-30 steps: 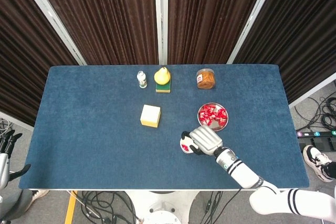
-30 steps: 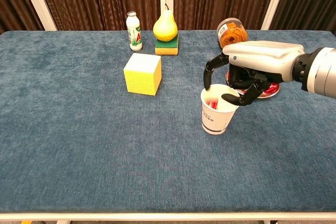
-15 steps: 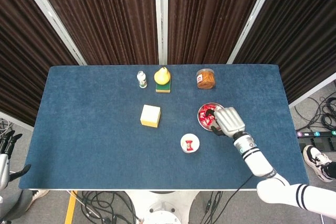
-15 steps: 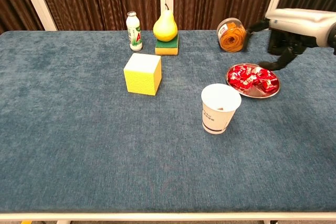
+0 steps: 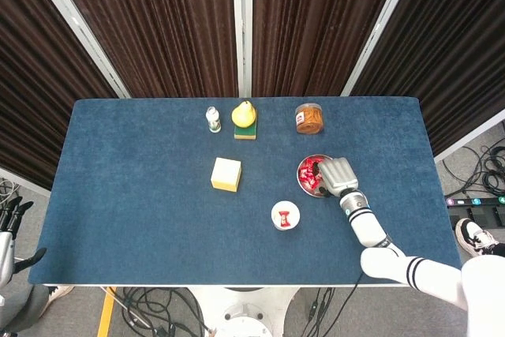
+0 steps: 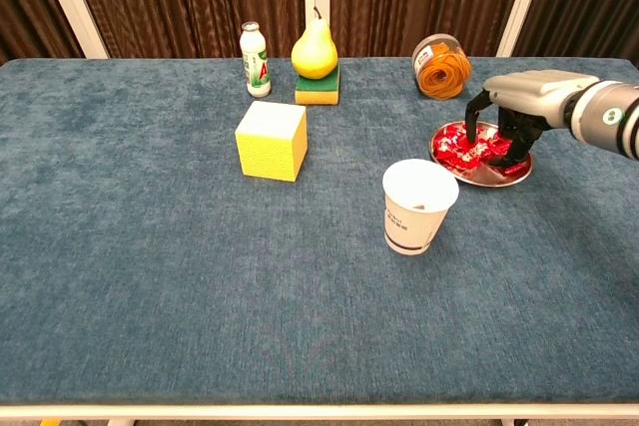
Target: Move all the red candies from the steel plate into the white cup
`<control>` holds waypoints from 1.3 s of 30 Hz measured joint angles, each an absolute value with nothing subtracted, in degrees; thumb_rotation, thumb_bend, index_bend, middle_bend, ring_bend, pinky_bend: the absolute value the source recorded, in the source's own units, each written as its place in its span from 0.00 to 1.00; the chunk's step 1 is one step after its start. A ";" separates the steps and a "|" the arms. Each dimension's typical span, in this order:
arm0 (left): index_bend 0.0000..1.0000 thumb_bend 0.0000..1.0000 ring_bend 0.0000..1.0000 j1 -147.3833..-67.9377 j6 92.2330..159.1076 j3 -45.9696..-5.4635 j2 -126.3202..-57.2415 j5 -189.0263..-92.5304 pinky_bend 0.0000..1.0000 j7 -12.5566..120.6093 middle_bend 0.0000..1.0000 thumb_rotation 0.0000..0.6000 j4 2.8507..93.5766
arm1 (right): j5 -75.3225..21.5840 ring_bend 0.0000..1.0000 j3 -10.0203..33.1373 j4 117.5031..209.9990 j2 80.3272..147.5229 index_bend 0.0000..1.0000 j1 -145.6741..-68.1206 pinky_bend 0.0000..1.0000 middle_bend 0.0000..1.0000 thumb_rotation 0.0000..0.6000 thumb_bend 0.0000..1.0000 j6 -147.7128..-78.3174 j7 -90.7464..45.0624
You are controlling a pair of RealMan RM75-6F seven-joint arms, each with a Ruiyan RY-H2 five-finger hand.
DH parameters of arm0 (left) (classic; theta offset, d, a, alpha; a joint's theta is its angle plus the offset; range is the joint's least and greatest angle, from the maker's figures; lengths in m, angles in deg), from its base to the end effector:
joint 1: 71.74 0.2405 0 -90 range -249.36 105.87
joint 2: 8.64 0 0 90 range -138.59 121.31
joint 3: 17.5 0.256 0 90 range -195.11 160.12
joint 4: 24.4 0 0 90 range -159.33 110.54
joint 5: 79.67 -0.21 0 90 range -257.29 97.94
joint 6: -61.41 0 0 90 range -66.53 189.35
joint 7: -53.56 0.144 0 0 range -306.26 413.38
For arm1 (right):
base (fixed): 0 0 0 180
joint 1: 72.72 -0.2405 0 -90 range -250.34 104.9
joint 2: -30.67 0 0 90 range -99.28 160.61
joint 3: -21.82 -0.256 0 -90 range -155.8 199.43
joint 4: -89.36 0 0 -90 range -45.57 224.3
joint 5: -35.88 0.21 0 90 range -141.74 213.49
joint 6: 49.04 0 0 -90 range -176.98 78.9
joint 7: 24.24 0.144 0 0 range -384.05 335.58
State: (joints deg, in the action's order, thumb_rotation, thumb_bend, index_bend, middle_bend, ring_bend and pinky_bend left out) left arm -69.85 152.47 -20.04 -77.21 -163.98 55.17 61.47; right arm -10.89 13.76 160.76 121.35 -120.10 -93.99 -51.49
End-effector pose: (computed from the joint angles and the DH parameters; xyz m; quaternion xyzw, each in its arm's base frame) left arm -0.3431 0.1410 0.1592 -0.5535 -0.3786 -0.3564 0.6505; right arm -0.2011 -0.3835 -0.0248 0.7487 -0.4038 0.2331 0.4712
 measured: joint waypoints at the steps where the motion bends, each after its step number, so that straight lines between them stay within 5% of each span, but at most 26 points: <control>1: 0.22 0.00 0.21 -69.83 152.47 -20.04 -77.19 -163.94 0.20 55.19 0.21 1.00 61.52 | -10.44 1.00 13.71 160.01 121.98 0.42 -120.39 1.00 1.00 1.00 0.23 -93.71 -51.68; 16: 0.22 0.00 0.21 -69.30 152.72 -19.85 -76.99 -163.79 0.20 55.08 0.21 1.00 61.70 | -7.56 1.00 13.41 154.54 125.90 0.44 -122.91 1.00 1.00 1.00 0.23 -90.87 -52.90; 28: 0.22 0.00 0.21 -68.90 152.91 -19.76 -77.01 -163.78 0.20 54.27 0.21 1.00 61.26 | -6.85 1.00 13.25 153.59 127.05 0.66 -123.51 1.00 1.00 1.00 0.38 -91.47 -53.30; 39: 0.22 0.00 0.21 -69.08 152.87 -19.96 -76.85 -164.02 0.20 54.21 0.21 1.00 61.08 | -13.07 1.00 12.68 166.04 119.17 0.68 -120.29 1.00 1.00 1.00 0.39 -96.69 -49.08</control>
State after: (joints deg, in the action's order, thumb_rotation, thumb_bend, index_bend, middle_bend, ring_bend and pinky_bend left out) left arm -69.08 152.87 -19.96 -76.85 -164.02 54.21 61.08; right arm -13.07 12.68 166.04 119.17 -120.29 -96.69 -49.08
